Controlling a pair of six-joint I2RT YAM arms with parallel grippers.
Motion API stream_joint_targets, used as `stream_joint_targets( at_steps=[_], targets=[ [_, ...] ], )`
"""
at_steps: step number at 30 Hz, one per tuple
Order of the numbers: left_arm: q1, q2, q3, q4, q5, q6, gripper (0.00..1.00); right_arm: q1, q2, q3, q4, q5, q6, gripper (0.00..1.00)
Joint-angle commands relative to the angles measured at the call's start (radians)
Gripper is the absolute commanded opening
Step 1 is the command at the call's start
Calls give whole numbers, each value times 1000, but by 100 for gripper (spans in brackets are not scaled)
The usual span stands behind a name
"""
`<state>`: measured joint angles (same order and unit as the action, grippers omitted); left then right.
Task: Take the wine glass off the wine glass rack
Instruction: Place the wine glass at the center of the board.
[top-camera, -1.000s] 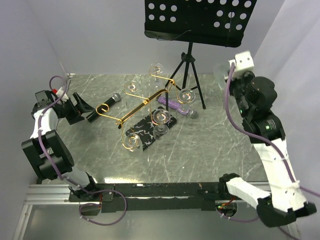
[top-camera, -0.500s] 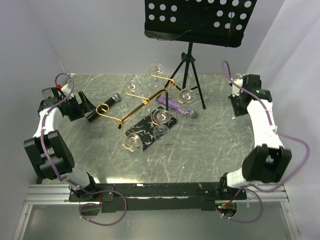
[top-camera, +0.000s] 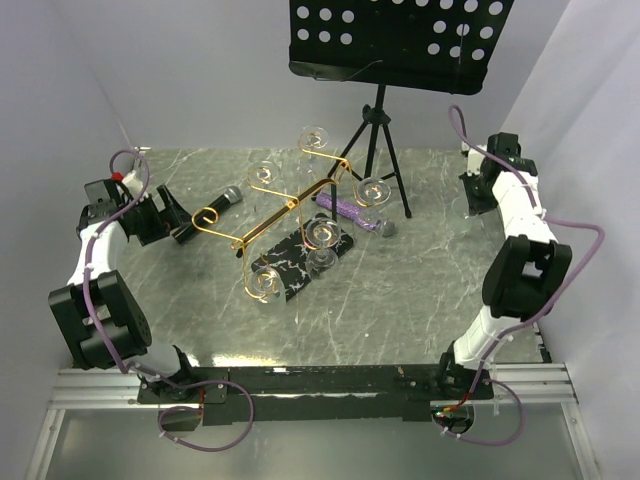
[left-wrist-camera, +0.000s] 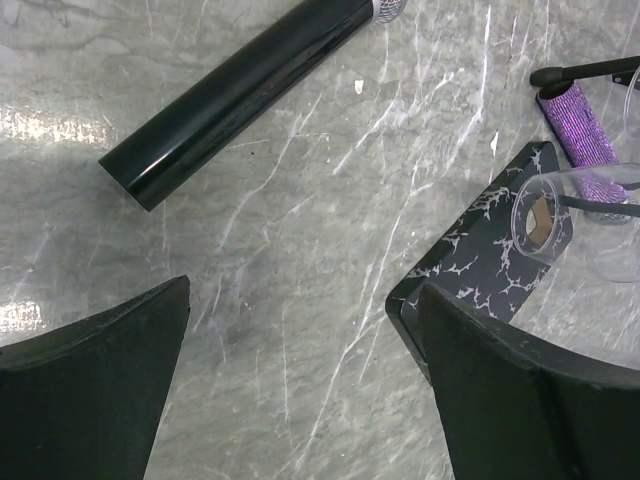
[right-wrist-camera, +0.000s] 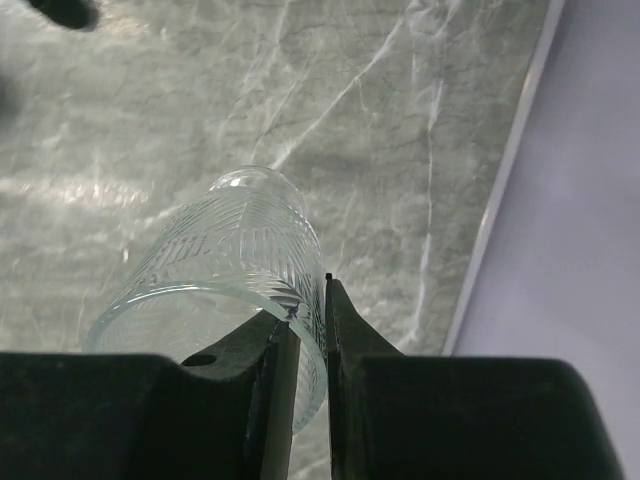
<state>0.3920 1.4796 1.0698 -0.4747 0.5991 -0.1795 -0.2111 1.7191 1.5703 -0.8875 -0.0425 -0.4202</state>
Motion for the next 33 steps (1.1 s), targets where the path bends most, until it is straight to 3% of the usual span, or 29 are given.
stream_joint_targets(
  at_steps=[1,33],
  targets=[
    [-7,-51,7,21,-13,-20,100,-43,57,65,65,-17,73,0],
    [-21,-70,-7,7,-33,-17,100,-96,192,77,90,-40,116,11]
  ],
)
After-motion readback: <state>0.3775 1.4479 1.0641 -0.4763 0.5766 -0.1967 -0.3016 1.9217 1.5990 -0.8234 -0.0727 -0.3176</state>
